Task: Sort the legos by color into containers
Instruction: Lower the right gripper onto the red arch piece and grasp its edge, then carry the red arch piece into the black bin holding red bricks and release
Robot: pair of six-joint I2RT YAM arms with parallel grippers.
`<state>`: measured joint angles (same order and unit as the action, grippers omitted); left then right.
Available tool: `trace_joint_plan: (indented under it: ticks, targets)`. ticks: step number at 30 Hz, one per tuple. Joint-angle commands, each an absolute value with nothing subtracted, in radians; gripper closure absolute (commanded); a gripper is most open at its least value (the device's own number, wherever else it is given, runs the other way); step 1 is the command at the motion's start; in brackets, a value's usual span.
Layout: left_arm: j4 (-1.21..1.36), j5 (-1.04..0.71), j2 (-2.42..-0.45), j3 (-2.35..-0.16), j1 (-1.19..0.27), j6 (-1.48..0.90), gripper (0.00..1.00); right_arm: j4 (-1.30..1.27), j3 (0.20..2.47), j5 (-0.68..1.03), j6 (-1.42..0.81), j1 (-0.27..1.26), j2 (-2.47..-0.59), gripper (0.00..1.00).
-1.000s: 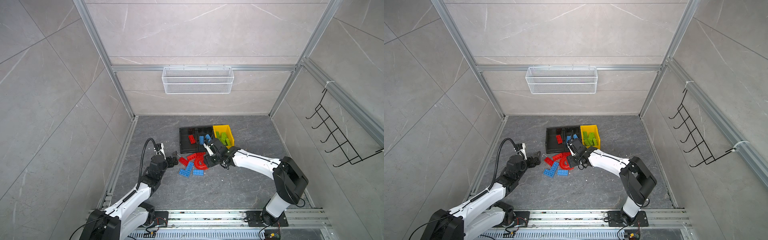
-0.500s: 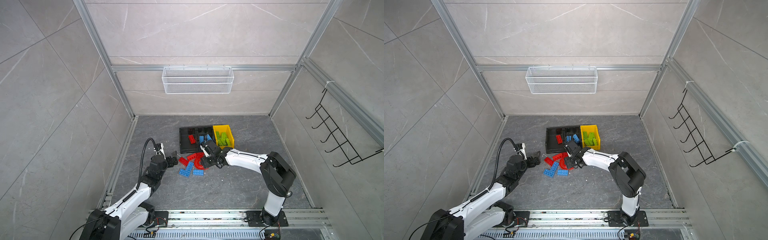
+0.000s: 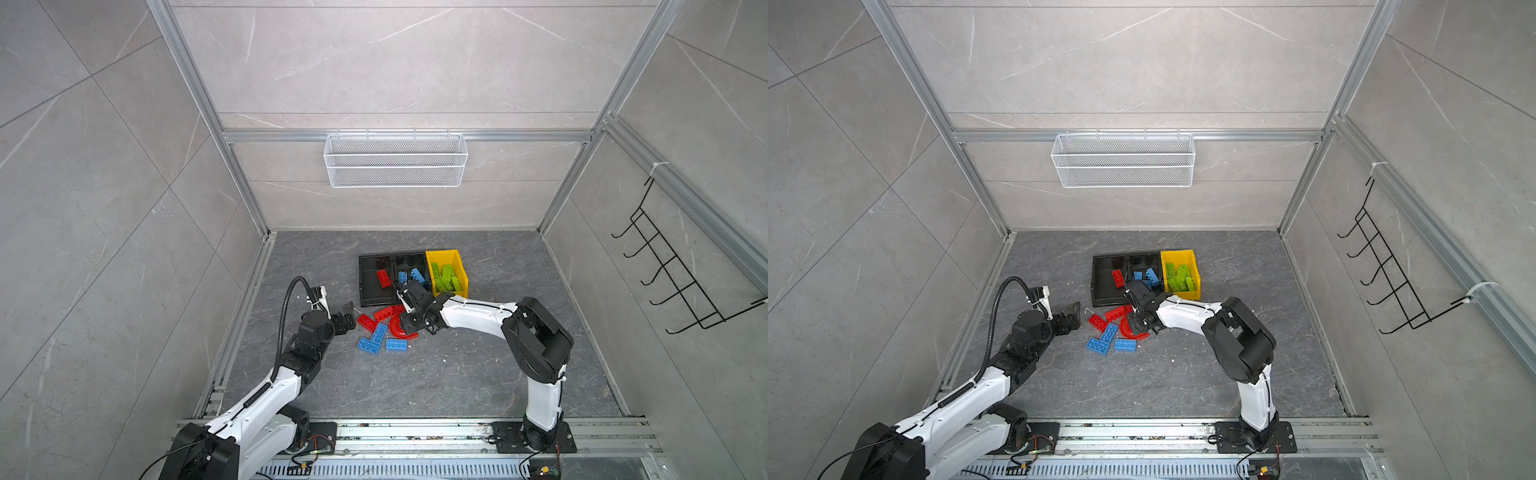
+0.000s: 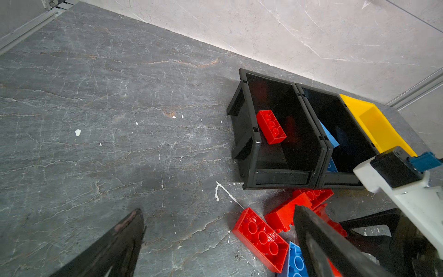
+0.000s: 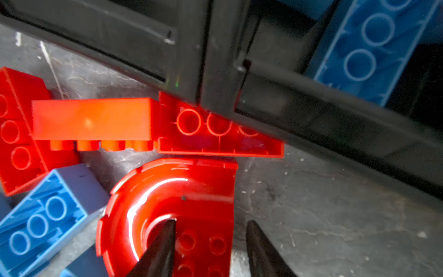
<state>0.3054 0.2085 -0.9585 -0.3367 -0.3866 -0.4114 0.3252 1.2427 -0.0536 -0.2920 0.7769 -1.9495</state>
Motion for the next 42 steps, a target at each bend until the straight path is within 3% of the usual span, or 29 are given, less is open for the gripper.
trace_joint_plan:
  ticks: [1,11,20,29,42]
  targets:
    - [0.306,0.230,-0.936,-0.348,-0.388,-0.400,0.00,0.338,1.261,-0.079,-0.282,0.783,-1.965,0.54]
    - [0.311,0.229,-0.944,-0.347,-0.388,-0.404,0.00,0.313,1.225,-0.018,-0.312,0.782,-1.909,0.70]
    - [0.310,0.230,-0.957,-0.350,-0.388,-0.408,0.00,0.309,1.166,-0.025,-0.328,0.782,-1.781,0.77]
    - [0.295,0.255,-0.931,-0.347,-0.388,-0.404,0.00,0.353,1.194,-0.053,-0.305,0.781,-1.717,0.77]
    - [0.279,0.265,-0.932,-0.355,-0.387,-0.400,0.00,0.340,1.591,0.033,-0.215,0.755,-1.977,0.77]
